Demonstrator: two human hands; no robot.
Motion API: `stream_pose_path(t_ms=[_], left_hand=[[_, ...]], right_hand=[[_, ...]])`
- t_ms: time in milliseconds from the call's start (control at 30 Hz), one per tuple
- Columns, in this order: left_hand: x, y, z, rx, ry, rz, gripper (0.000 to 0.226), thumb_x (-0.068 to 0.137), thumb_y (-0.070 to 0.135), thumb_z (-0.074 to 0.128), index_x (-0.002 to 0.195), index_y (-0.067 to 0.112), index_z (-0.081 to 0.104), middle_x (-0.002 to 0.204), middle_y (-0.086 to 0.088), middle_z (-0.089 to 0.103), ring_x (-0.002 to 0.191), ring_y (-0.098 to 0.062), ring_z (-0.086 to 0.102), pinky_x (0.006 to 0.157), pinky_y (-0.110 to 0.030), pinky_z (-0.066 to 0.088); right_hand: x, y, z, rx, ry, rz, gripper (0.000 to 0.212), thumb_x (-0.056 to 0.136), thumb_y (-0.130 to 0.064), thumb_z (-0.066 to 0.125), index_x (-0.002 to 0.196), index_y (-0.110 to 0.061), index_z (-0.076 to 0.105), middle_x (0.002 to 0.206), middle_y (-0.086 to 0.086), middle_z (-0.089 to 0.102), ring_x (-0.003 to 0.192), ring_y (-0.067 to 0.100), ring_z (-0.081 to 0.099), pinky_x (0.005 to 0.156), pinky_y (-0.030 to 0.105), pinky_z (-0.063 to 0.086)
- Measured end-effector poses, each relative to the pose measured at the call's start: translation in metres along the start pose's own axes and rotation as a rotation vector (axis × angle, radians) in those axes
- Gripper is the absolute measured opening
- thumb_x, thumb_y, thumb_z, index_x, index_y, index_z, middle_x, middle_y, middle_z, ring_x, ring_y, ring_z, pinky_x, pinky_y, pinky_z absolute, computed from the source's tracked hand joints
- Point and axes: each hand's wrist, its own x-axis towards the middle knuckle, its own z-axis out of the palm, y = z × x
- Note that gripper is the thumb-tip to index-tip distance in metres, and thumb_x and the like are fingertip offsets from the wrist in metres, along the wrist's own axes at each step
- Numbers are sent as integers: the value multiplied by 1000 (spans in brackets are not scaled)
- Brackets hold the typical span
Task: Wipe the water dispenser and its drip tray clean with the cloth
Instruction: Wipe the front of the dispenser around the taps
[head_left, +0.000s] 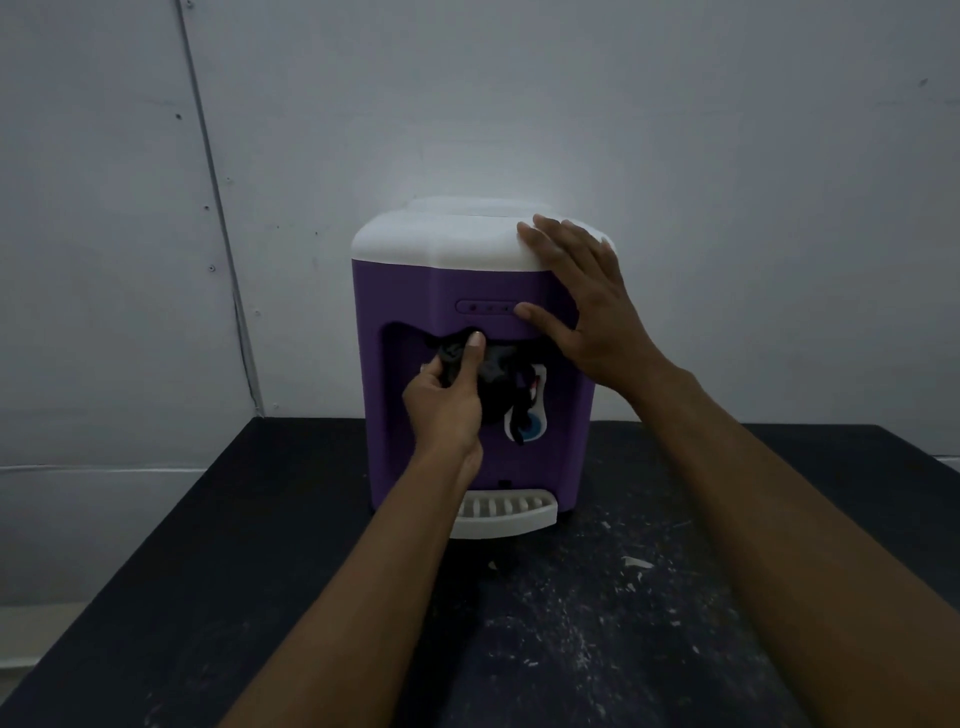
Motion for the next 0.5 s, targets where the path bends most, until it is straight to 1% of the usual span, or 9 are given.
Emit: stream_pose_path(t_ms=[33,100,167,267,400,500], left_hand=[[1,-2,2,9,1,3,27,88,35,77,107,16,76,115,-9,74,106,-19,71,96,-38,58],[1,-6,6,21,-2,7,24,87,37,78,103,19,76,108,-5,77,101,-14,73,93,-34,59],[0,-10,10,12,-24,-1,29,87,37,77,107,17,76,100,-1,79,97,-12,74,89,-30,60],[-1,-12,15,25,-27,-8,33,87,40,77,109,16,75,97,1,79,94,-11,75,81,-24,60],[-3,-15,21,65,-59,-14,31,88,41,76,107,16,74,98,-1,79,94,-12,75,82,-26,61],[-4,-17,18,80,-71,-8,28,89,40,76,104,17,74,98,-2,79,94,-13,75,82,-27,61]], right_hand=[[1,0,-1,-7,5,-2,70,100,-38,65,160,-18,34,166,2,31,155,25,22,125,55,18],[2,0,-2,-28,15,-10,70,99,-39,66,159,-19,36,165,2,34,153,25,25,124,54,22],[2,-1,-2,-68,34,-9,70,98,-44,66,158,-22,38,163,0,37,151,22,28,123,50,24],[3,-3,-4,-98,42,8,70,96,-49,66,157,-26,40,162,-4,39,148,19,31,121,44,26],[5,-5,-8,-107,24,24,75,92,-53,69,157,-28,40,158,-5,43,143,21,36,116,46,31],[7,-8,-10,-139,-2,58,86,88,-60,69,160,-28,34,152,-5,45,137,22,39,114,47,31]])
